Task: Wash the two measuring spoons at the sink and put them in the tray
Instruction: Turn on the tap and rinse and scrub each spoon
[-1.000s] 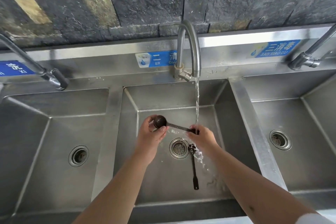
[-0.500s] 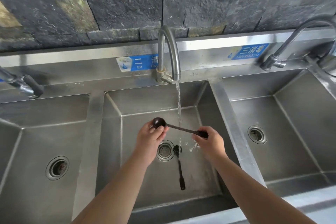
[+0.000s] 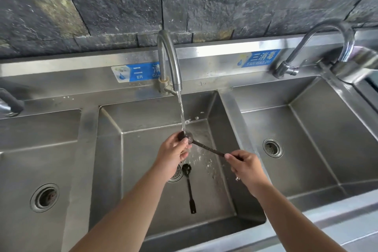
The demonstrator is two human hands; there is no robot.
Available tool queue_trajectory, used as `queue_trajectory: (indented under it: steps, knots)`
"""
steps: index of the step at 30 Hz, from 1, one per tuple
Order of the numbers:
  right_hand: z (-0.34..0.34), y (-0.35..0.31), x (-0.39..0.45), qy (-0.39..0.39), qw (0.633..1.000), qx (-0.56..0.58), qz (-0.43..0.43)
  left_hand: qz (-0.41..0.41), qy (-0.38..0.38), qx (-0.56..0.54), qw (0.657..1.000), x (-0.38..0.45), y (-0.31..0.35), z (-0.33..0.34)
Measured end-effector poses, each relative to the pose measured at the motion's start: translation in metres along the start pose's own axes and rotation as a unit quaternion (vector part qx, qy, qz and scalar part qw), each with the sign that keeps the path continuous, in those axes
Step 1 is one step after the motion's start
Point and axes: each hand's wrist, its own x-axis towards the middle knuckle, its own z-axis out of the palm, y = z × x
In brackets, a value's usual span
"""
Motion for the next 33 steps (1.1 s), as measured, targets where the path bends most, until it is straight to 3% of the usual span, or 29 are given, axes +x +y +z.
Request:
queue_trajectory:
  steps: [5, 9, 18, 27, 33]
  knots:
    - [0.0, 0.002, 0.003, -0.044, 0.963, 0.237, 0.122, -0.032, 0.009, -0.027, 0.999, -0.003, 0.008, 0.011]
    - [0.023, -0.008, 0.01, -0.046, 0.924, 0.335, 0.18, -0.024, 0.062, -0.075, 0.995, -0.01, 0.017, -0.003]
    - [0.107, -0.053, 0.022, -0.106, 0.877, 0.415, 0.219, 0.02, 0.172, -0.147, 0.974, -0.039, 0.046, -0.07]
    - [0.138, -0.075, 0.025, -0.132, 0.87, 0.424, 0.215, 0.052, 0.181, -0.186, 0.964, -0.055, 0.059, -0.089]
    - [0.114, -0.067, 0.024, -0.069, 0.863, 0.463, 0.19, 0.032, 0.141, -0.187, 0.972, -0.041, 0.047, -0.073]
